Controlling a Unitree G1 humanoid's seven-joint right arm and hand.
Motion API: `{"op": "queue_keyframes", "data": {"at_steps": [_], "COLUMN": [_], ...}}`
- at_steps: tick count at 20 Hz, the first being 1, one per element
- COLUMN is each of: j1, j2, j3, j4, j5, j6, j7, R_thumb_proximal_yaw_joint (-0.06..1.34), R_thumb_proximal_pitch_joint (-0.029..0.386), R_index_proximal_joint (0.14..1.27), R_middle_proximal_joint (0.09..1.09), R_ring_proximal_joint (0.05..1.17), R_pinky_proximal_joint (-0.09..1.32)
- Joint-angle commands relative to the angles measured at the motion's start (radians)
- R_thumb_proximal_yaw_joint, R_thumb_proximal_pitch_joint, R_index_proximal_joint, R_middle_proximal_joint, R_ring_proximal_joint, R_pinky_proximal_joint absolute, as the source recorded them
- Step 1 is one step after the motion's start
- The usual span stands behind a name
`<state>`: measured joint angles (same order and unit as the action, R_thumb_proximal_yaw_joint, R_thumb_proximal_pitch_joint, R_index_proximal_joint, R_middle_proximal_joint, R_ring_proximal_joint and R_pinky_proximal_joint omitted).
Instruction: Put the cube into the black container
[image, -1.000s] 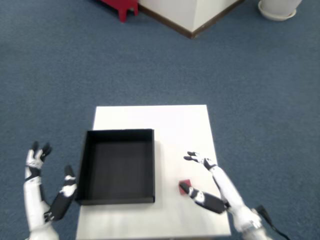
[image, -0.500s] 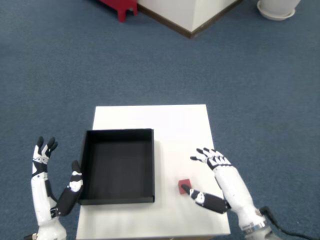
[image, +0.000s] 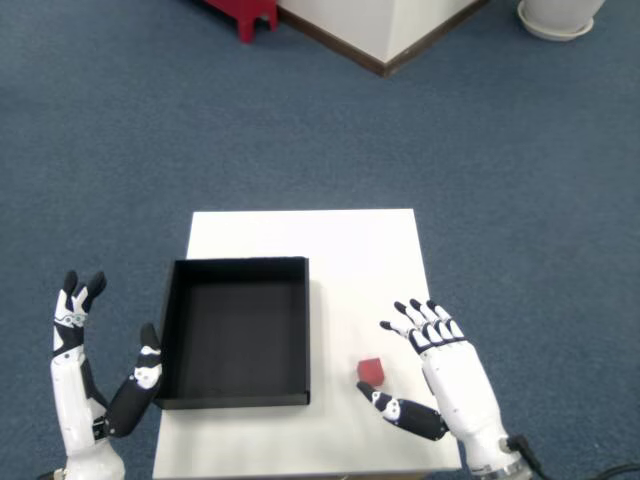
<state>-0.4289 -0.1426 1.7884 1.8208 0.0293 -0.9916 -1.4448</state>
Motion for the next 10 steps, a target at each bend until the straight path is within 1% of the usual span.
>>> {"op": "queue_keyframes", "data": {"at_steps": [1,8,10], "j1": [-0.033,-0.021,-0.014], "j2": [-0.017,-0.019,-0.018], "j3": [-0.002,-0.019,-0.036], "j4": [-0.019,-0.091,-0.105], "j5": [0.006,-0.001,0.003], "j6": [0.047,0.144,0.169], "j7": [-0.070,-0.062,-0.039], "R_thumb_proximal_yaw_joint": [0.43,0.42,0.42], "R_thumb_proximal_pitch_joint": [-0.016,-0.015,-0.015], "R_index_proximal_joint": [0.43,0.44,0.44], "R_middle_proximal_joint": [0.18,0.18,0.19], "R_ring_proximal_joint": [0.15,0.16,0.16], "R_pinky_proximal_joint": [-0.04,-0.04,-0.04]}}
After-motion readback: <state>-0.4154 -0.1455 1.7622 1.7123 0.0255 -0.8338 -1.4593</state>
